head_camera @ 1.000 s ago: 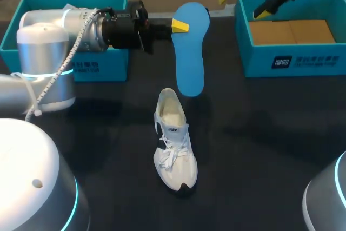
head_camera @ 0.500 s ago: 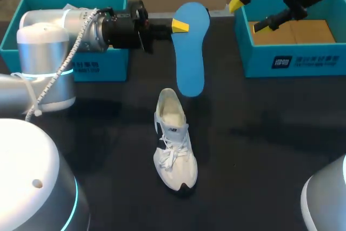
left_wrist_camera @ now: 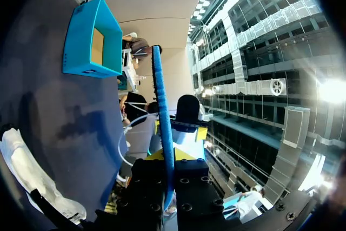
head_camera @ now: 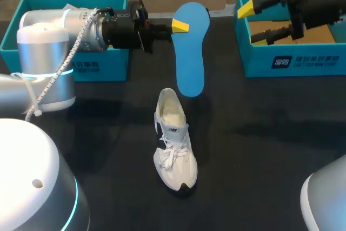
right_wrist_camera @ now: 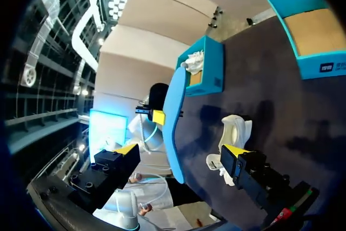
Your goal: Take the shoe out of the shoebox, open the shoe tongue, remove and reinsert the insole, then place the shoe into the shoebox
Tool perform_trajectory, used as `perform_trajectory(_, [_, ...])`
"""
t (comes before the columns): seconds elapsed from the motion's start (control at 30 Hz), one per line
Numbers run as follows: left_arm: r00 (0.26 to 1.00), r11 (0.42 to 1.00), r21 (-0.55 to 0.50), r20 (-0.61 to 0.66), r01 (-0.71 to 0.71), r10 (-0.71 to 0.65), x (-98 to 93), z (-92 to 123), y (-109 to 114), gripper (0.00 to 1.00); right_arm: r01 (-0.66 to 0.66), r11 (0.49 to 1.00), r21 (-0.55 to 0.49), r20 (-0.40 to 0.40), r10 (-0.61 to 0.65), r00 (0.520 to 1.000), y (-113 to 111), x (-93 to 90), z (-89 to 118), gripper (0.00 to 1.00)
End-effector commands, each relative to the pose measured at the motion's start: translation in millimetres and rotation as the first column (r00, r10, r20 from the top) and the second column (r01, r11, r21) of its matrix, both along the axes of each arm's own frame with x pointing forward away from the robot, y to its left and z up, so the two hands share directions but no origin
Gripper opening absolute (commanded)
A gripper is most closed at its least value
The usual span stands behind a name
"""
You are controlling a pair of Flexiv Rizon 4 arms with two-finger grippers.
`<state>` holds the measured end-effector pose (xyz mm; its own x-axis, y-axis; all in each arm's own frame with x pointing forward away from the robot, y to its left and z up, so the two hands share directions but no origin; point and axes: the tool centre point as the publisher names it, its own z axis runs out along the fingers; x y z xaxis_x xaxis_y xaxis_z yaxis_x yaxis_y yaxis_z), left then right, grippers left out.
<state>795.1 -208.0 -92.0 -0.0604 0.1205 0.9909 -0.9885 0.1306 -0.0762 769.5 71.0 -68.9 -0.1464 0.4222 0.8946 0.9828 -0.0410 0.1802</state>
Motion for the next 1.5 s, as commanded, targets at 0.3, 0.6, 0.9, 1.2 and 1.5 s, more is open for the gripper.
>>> perform_trajectory(0.3, [1.000, 1.000, 0.002, 0.000, 0.001, -0.001, -0.1, 0, 0, 0.00, -0.016, 0.976, 0.215, -0.013, 0.019, 1.000, -6, 0.4, -20, 1.00])
perform_trajectory(0.6, [1.000, 1.000, 0.002, 0.000, 0.001, -0.001, -0.1, 0, 0, 0.00, -0.026, 0.970, 0.243, -0.022, 0.033, 0.999, -6, 4.6, -22, 1.00])
perform_trajectory(0.9, [1.000, 1.000, 0.002, 0.000, 0.001, -0.001, -0.1, 0, 0, 0.00, -0.026, 0.970, 0.243, -0.022, 0.033, 0.999, -6, 4.6, -22, 1.00])
perform_trajectory(1.2, [0.872, 0.997, -0.076, 0.488, 0.013, 0.026, 9.1, 3, 16, 0.00, -0.026, 0.970, 0.243, -0.022, 0.033, 0.999, -6, 4.6, -22, 1.00])
perform_trajectory(1.5, [0.437, 0.996, -0.083, 0.894, -0.041, 0.093, 13.7, 17, 19, 0.00, -0.026, 0.970, 0.243, -0.022, 0.033, 0.999, -6, 4.6, -22, 1.00])
